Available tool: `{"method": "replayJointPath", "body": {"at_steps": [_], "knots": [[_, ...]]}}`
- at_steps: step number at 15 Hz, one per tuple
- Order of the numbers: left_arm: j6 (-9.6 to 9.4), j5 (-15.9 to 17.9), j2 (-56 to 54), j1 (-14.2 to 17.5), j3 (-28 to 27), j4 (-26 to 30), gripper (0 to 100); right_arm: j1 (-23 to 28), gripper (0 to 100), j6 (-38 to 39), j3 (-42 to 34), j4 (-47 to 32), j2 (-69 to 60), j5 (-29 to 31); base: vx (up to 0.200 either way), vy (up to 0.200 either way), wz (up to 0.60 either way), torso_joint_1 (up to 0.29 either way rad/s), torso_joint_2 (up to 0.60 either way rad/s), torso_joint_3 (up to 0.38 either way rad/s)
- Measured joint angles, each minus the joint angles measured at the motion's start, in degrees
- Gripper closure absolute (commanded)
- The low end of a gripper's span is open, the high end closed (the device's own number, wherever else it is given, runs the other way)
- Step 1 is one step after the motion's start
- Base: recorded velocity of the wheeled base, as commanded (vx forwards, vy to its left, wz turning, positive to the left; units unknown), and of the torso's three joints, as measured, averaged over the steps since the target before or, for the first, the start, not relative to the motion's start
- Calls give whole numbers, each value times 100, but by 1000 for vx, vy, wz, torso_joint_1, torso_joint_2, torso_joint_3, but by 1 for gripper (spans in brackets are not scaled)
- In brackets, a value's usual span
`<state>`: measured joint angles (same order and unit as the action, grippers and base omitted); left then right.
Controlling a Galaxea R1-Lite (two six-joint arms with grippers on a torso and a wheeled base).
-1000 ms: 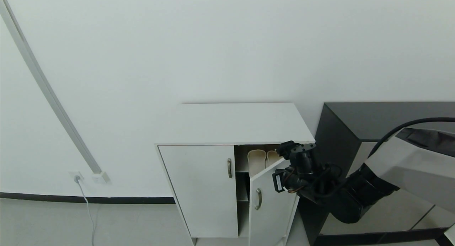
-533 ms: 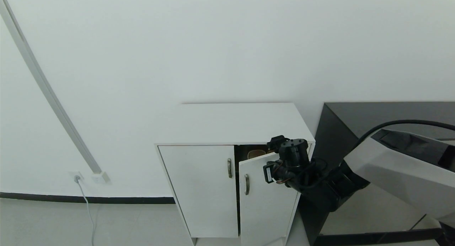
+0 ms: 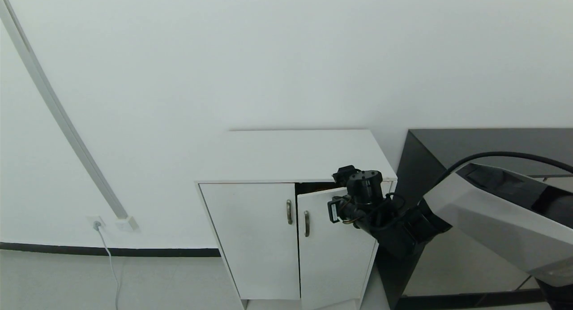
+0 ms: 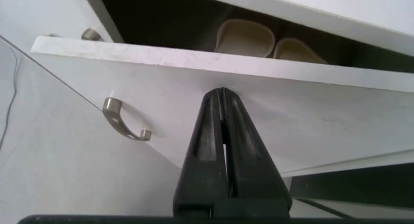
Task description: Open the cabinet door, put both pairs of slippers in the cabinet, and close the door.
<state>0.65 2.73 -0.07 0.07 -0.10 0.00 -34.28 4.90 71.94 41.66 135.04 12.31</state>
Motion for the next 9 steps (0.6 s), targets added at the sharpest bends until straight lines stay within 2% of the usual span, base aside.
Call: {"method": "replayJointPath", "body": {"at_steps": [9], "knots": [[0,6,0,0,0,0,100,63,100,-30,427,-68,239,6,0,0,0,0,0,0]]}}
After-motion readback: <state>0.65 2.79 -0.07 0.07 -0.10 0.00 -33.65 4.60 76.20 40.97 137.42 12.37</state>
